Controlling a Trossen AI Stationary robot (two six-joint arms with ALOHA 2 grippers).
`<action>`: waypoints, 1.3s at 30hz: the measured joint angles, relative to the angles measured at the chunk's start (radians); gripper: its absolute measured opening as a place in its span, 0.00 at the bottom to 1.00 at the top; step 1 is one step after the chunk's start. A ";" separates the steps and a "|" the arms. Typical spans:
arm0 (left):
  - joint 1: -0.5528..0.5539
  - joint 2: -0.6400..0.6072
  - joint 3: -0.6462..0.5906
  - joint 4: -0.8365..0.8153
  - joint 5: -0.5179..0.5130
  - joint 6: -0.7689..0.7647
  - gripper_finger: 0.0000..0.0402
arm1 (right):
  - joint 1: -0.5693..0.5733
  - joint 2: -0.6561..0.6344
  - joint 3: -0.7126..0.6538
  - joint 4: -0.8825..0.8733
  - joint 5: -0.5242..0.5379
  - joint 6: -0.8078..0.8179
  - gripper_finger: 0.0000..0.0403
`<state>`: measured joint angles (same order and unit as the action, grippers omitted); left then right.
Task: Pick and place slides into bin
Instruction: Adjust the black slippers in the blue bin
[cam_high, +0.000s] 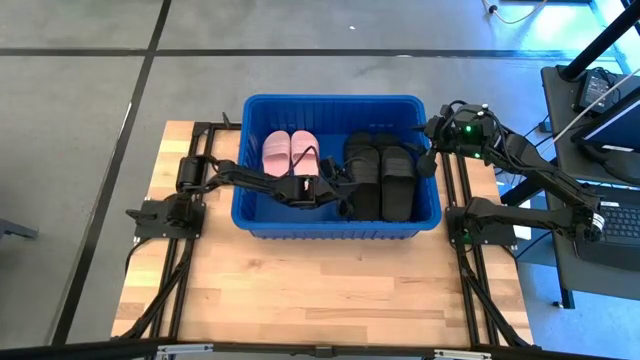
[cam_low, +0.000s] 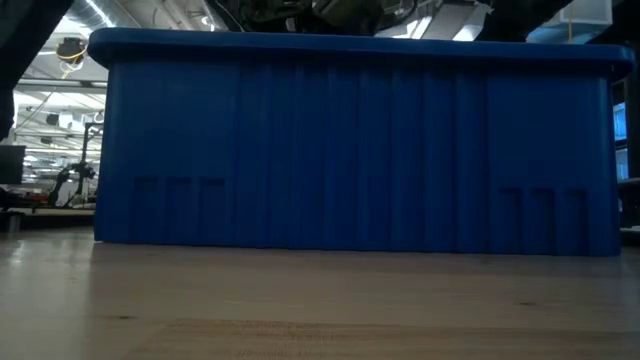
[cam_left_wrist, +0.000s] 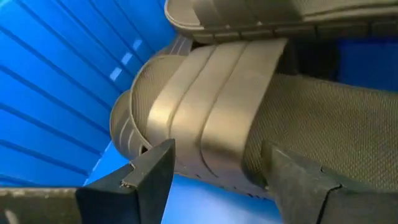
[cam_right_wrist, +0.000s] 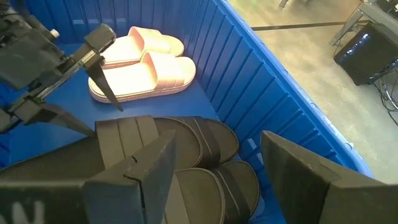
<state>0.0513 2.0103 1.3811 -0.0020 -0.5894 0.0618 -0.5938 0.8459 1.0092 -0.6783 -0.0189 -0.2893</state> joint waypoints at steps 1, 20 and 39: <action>0.000 0.000 0.000 0.003 -0.002 0.000 0.58 | 0.000 0.000 0.000 0.000 0.000 0.000 0.58; 0.016 0.008 0.001 0.006 -0.029 -0.010 0.27 | 0.000 0.000 0.000 -0.008 0.000 0.000 0.58; -0.004 0.008 0.001 0.011 -0.032 -0.006 0.13 | 0.000 0.000 0.000 -0.009 0.000 0.001 0.58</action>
<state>0.0476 2.0186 1.3819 0.0086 -0.6216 0.0555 -0.5938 0.8459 1.0092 -0.6868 -0.0193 -0.2886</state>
